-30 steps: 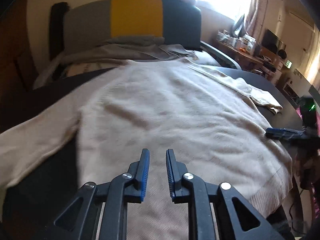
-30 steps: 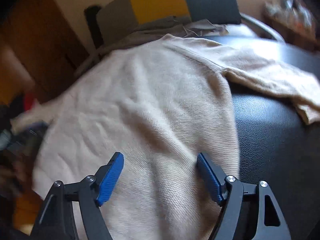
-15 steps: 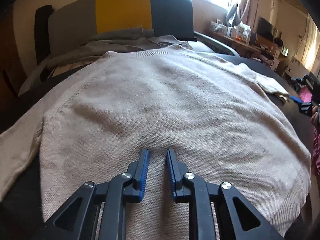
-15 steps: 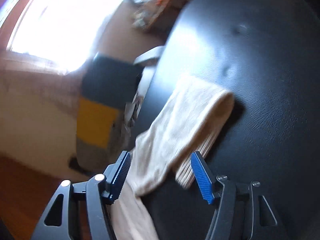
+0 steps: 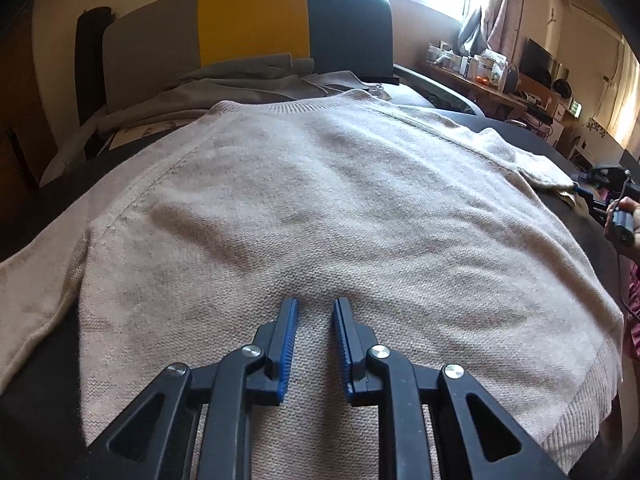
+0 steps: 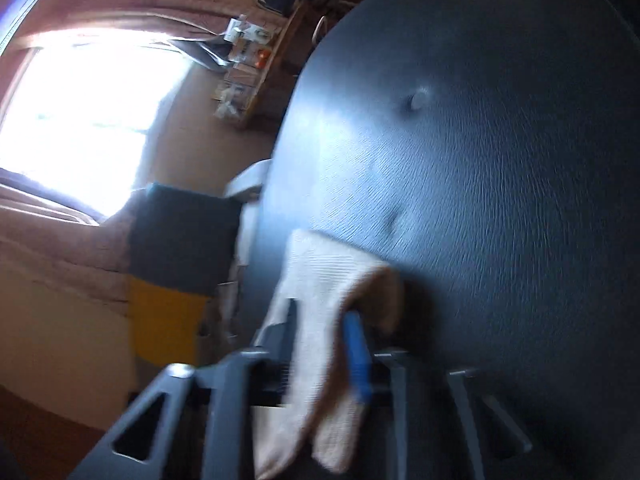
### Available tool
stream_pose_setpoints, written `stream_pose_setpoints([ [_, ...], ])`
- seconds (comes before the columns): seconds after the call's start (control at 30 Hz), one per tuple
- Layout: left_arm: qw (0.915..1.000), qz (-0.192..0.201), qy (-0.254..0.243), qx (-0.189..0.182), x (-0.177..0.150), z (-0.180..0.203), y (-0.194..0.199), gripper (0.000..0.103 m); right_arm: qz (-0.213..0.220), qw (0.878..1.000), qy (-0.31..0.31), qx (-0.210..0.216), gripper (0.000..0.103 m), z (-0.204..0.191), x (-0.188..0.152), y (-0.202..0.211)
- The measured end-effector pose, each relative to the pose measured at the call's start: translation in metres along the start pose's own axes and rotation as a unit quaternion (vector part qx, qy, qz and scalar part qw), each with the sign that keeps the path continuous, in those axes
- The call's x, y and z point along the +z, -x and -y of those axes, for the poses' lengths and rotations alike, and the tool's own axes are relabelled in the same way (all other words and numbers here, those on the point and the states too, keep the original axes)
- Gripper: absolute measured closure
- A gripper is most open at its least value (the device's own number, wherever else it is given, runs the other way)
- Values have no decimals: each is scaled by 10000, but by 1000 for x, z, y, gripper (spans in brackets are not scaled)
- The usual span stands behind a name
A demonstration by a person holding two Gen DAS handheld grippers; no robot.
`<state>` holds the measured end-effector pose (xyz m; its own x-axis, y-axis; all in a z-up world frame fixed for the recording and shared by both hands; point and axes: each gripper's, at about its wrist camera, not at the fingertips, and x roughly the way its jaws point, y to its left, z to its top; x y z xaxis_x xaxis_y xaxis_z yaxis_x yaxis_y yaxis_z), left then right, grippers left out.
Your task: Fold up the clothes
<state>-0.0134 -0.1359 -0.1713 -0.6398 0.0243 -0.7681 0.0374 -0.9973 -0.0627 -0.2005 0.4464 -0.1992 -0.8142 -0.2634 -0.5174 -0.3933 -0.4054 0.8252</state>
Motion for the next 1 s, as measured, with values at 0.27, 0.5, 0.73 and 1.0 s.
stream_pose_setpoints([
  [0.27,9999,-32,122,-58,0,-5,2,85,-319,9557,2920,195,97,-146,-37,-23],
  [0.5,9972,-308,556,-388,10,-16,1,84,-1849,8092,5542,619,98,-241,-229,-59],
  [0.73,9817,-250,1307,-1364,48,-36,19,84,-2525,7157,6506,287,67,-219,-345,-55],
  [1.0,9914,291,-547,-1156,131,48,17,79,-2770,8506,4287,1263,41,-166,-285,2],
])
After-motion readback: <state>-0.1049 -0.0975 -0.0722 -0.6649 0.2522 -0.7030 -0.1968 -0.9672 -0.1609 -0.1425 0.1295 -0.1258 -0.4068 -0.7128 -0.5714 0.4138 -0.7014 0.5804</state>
